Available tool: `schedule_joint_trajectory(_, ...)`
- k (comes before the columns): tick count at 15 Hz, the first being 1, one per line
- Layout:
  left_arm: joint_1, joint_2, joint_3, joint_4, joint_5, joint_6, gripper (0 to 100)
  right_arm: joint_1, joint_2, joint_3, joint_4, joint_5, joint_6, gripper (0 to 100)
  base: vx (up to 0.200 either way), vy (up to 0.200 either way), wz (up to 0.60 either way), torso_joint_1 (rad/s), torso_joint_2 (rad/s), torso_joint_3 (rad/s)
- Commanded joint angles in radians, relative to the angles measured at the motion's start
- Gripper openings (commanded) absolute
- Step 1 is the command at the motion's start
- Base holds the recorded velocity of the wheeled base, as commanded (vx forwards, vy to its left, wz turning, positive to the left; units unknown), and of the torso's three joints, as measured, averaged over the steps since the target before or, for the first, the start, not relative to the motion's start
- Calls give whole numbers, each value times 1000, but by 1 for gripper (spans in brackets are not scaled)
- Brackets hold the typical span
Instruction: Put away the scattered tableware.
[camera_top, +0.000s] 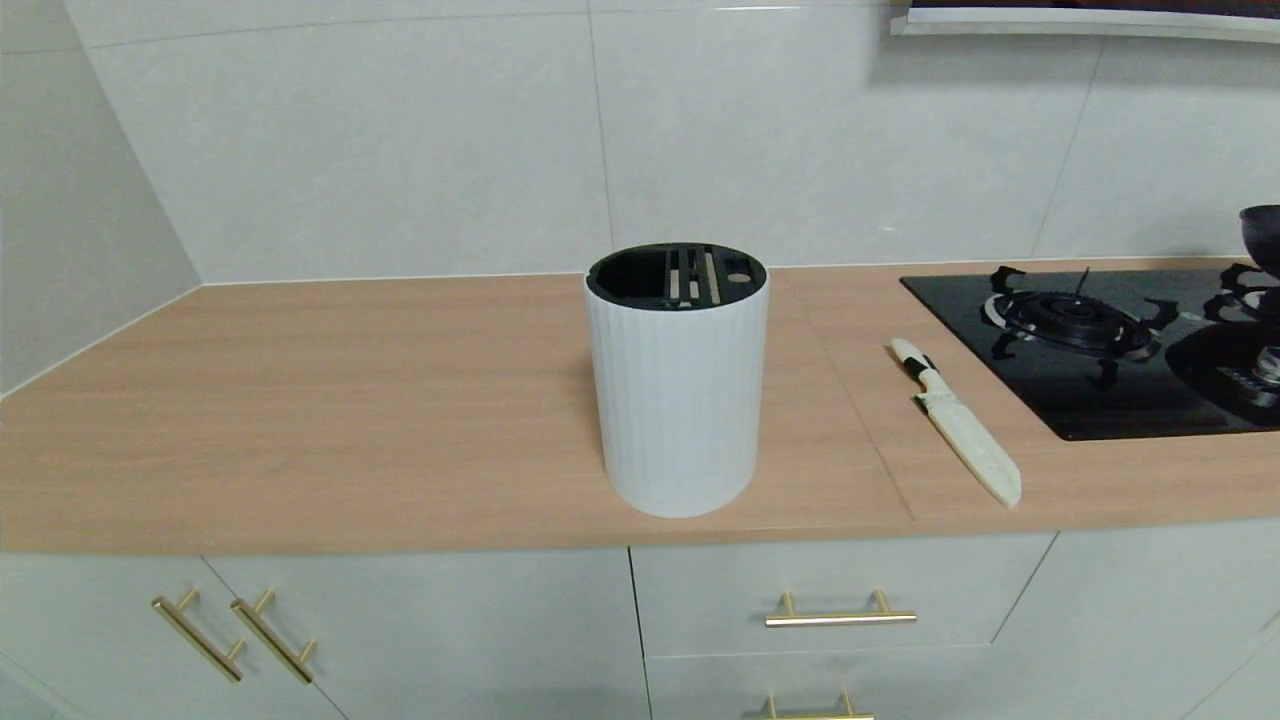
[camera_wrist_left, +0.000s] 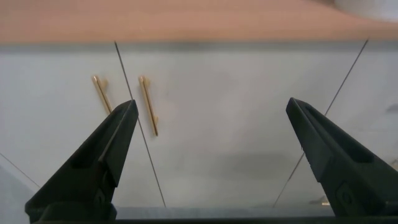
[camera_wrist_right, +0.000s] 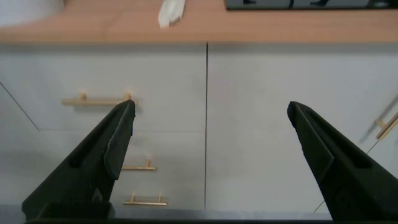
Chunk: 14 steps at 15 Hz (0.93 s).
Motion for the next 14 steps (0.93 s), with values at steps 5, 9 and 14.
schedule_joint_trajectory(5, 0, 0, 0, 0, 0, 0, 100, 0, 1, 0, 0, 0, 1, 100, 0, 0, 0, 228, -516, -285)
schedule_joint_trajectory(9, 0, 0, 0, 0, 0, 0, 100, 0, 1, 0, 0, 0, 0, 100, 0, 0, 0, 244, -542, -294)
schedule_joint_trajectory(14, 0, 0, 0, 0, 0, 0, 100, 0, 1, 0, 0, 0, 0, 100, 0, 0, 0, 274, -588, -308)
